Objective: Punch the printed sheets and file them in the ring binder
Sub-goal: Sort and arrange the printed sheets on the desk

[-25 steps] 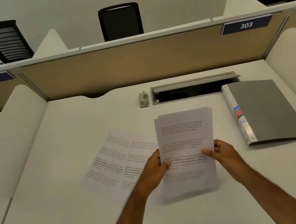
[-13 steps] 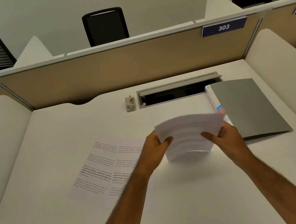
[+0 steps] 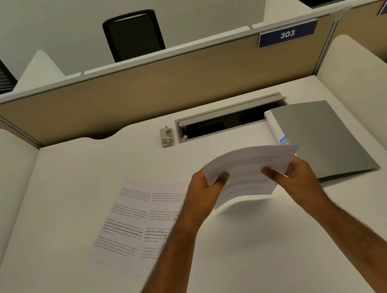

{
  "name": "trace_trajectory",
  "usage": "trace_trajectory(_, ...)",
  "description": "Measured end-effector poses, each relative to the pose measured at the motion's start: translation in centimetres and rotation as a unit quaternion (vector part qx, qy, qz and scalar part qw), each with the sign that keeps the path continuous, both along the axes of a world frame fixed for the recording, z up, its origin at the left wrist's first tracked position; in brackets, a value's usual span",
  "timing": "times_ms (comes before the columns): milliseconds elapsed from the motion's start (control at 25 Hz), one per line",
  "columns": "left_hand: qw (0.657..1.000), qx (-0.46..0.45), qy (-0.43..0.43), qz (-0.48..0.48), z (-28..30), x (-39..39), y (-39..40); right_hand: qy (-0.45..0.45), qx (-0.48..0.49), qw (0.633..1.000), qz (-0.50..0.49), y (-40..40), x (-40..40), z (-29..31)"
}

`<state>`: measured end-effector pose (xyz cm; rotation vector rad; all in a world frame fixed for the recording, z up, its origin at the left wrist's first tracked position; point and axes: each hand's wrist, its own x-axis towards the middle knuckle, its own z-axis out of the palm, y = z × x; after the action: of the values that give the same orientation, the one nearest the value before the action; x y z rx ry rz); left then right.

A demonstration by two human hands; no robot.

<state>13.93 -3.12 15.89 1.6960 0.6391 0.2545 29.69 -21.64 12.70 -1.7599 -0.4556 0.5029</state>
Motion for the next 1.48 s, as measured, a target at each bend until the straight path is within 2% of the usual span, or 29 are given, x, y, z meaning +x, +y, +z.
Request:
trace_trajectory(120,1.000,0.003,0.008,-0.026,-0.8,-0.1,-0.1,0.008,-0.010,1.000,0.002,-0.2,-0.4,-0.8)
trace_trajectory(480,0.999,-0.004,0.044,-0.023,-4.4,-0.5,-0.8,0.053,0.006,0.998,-0.035,-0.2,-1.7,-2.9)
trace_trajectory(640,0.998,0.008,0.065,-0.013,-5.8,-0.6,-1.0,0.047,-0.025,0.998,-0.018,0.1,-1.9,-3.9)
trace_trajectory(840,0.998,-0.048,0.044,0.013,-4.9,-1.0,-0.6,0.012,-0.024,1.000,-0.005,0.3,-1.7,-3.6)
trace_trajectory(1000,0.994,-0.106,0.018,0.025,-4.6,-1.9,-0.2,0.033,-0.027,0.999,0.019,0.2,-2.0,-4.3)
trace_trajectory(1160,0.995,-0.073,0.066,0.022,-5.9,-3.6,0.8,0.052,-0.053,0.997,0.036,0.5,-3.4,-5.9)
trace_trajectory(1320,0.988,-0.076,0.118,0.062,-8.3,-6.5,2.8,0.065,-0.072,0.994,0.042,0.7,-5.2,-7.4)
trace_trajectory(1480,0.967,0.003,0.176,0.183,-10.6,-10.3,5.3,0.082,-0.080,0.992,0.048,0.5,-6.4,-9.2)
